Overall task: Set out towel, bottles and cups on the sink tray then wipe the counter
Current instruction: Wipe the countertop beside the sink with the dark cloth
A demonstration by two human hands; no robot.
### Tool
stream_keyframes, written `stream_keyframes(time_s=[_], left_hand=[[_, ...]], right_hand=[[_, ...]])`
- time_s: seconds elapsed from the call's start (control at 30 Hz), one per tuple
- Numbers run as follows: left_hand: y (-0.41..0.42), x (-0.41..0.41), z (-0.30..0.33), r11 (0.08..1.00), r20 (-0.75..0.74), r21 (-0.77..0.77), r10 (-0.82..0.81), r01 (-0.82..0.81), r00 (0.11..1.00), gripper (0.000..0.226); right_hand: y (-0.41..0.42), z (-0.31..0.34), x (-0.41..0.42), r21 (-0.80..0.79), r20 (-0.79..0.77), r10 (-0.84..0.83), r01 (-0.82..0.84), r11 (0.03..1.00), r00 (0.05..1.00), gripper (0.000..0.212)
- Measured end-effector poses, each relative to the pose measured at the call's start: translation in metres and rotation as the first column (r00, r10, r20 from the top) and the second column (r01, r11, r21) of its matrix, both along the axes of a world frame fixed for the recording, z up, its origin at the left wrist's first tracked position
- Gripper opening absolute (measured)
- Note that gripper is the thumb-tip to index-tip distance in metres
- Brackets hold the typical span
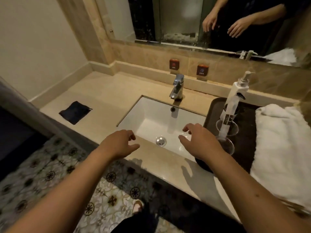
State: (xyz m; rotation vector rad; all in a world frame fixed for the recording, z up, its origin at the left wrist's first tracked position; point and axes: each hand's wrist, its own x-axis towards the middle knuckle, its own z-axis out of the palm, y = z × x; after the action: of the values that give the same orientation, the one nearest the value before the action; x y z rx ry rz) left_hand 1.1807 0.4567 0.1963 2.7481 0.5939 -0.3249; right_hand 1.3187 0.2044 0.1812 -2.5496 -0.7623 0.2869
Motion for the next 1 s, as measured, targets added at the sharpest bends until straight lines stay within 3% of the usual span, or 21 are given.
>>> stream_keyframes(time_s=[0.23,0.6,1.0], left_hand=[[0.072,-0.081,-0.009,0.995,0.015,-0.022,0.093,-0.092,0.996,0.042],[0.276,-0.180,-0.036,0.991,0.042,-0.035,0.129,-0.128,0.991,0.042],[0.444,-0.180,-0.060,0.990,0.045,-0.015,0.140,-0.139,0.989,0.038]], right_hand=[[0.100,-0.016,-0.064,-0.136,-0.006,0.213,-0.212,0.968,0.977,0.044],[0.313,-0.037,-0.168,-0.336,-0.076,0.334,-0.339,0.879,0.940,0.039],[0.493,-0.041,-0.178,-0.267,-0.055,0.331,-0.334,0.904,0.942,0.040]])
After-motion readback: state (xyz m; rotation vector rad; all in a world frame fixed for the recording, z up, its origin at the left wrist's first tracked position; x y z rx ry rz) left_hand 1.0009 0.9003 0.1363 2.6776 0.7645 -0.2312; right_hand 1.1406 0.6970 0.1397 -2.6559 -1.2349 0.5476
